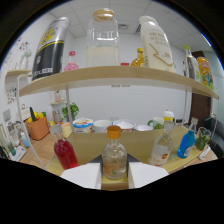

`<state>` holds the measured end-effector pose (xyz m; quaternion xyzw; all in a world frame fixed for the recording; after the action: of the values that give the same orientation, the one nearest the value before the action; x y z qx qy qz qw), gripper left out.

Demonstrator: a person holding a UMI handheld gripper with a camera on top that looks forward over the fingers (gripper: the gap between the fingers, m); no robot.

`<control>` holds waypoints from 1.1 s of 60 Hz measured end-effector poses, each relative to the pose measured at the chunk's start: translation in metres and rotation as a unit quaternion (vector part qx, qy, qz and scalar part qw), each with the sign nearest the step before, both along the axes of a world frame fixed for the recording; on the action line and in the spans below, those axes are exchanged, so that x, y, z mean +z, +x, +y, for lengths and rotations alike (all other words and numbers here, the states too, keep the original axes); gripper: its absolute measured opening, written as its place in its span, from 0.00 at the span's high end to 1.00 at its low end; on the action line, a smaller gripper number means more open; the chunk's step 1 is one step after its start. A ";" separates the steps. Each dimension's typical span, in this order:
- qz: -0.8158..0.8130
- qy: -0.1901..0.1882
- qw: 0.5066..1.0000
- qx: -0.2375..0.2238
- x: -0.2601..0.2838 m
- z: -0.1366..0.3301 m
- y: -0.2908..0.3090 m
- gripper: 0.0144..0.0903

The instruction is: Make me a cup of Mount Fuji.

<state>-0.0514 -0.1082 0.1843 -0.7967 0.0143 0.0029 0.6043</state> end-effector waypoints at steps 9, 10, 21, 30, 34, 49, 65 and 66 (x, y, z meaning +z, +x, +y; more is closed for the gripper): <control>-0.005 0.021 1.000 0.010 0.019 -0.022 -0.007 0.73; -0.007 0.021 1.000 0.012 0.020 -0.026 -0.009 0.73; 0.013 0.008 1.000 0.017 0.004 -0.071 -0.019 0.73; 0.080 -0.037 0.996 0.000 -0.040 -0.102 -0.020 0.73; 0.141 -0.054 0.988 -0.015 -0.057 -0.110 -0.018 0.73; 0.431 -0.082 0.896 -0.067 -0.080 -0.109 -0.014 0.73; 0.663 -0.060 0.741 -0.088 -0.076 -0.098 -0.008 0.73; 0.676 -0.058 0.730 -0.085 -0.074 -0.098 -0.008 0.73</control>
<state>-0.0599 -0.2059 0.1098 -0.6129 0.4869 0.4884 0.3857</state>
